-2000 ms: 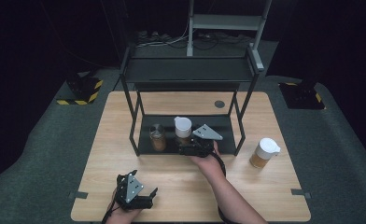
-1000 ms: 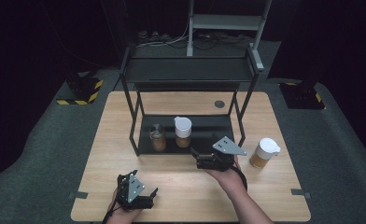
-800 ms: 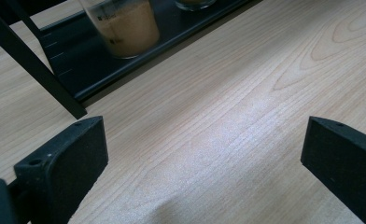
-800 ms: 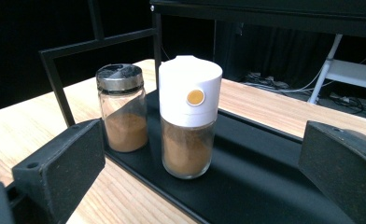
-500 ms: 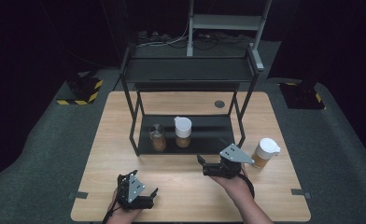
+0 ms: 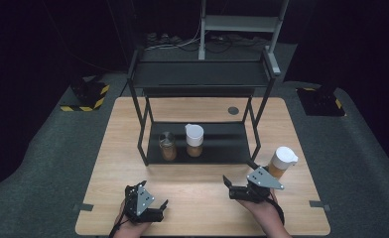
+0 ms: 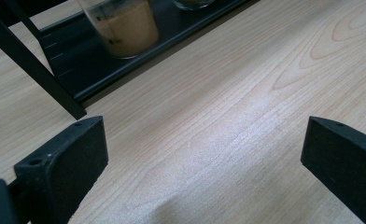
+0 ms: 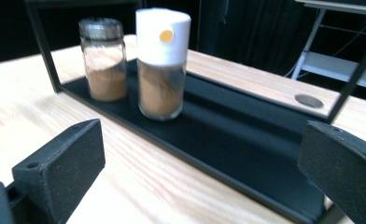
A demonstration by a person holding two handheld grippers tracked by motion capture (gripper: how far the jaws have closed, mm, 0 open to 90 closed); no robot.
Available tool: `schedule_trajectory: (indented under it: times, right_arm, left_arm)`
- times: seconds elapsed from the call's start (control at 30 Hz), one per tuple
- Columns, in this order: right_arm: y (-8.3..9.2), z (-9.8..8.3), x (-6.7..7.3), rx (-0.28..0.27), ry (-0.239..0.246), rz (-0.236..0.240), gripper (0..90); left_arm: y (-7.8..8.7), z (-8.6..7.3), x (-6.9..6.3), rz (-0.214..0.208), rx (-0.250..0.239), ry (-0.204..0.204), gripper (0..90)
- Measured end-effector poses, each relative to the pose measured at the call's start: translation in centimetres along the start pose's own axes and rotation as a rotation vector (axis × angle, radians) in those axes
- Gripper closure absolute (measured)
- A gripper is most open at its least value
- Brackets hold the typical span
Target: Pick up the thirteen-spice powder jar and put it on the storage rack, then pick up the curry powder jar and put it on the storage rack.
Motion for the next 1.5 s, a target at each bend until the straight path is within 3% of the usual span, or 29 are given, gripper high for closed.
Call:
schedule_trajectory:
  times: [0.3, 0.5, 0.6, 0.9, 1.1, 1.5]
  right_arm:
    - [1.2, -2.5, -0.6, 0.055, 0.034, -0.040, 0.0]
    - [2.1, -3.7, -0.7, 0.095, 0.090, -0.080, 0.0]
    - [2.3, -4.0, -0.5, 0.113, 0.129, -0.094, 0.1]
    - [2.4, -4.0, 0.2, 0.108, 0.179, -0.109, 0.0]
    - [2.5, -4.1, 0.3, 0.098, 0.187, -0.112, 0.0]
    - [2.8, -4.5, -0.5, 0.074, 0.150, -0.086, 0.0]
  left_arm:
    - [0.0, 0.0, 0.0, 0.001, 0.002, -0.004, 0.9]
    - [0.1, -0.2, -0.2, 0.003, -0.007, -0.013, 0.9]
    - [0.1, -0.2, -0.2, 0.004, -0.006, -0.019, 0.9]
    - [-0.1, 0.0, -0.2, 0.005, 0.004, -0.019, 0.9]
    - [-0.1, 0.0, -0.3, 0.004, 0.010, -0.030, 0.9]
    - [-0.2, 0.2, -0.5, 0.006, 0.021, -0.043, 0.9]
Point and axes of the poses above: each handheld gripper's, and its own axes: y roughly backward along the jaws, z roughly out of its top, x roughly to its left, the point moved 2 cm from there along -y, roughly forward along the jaws, and after that the axes turned 15 degrees about -z, right-handed, at the moved point
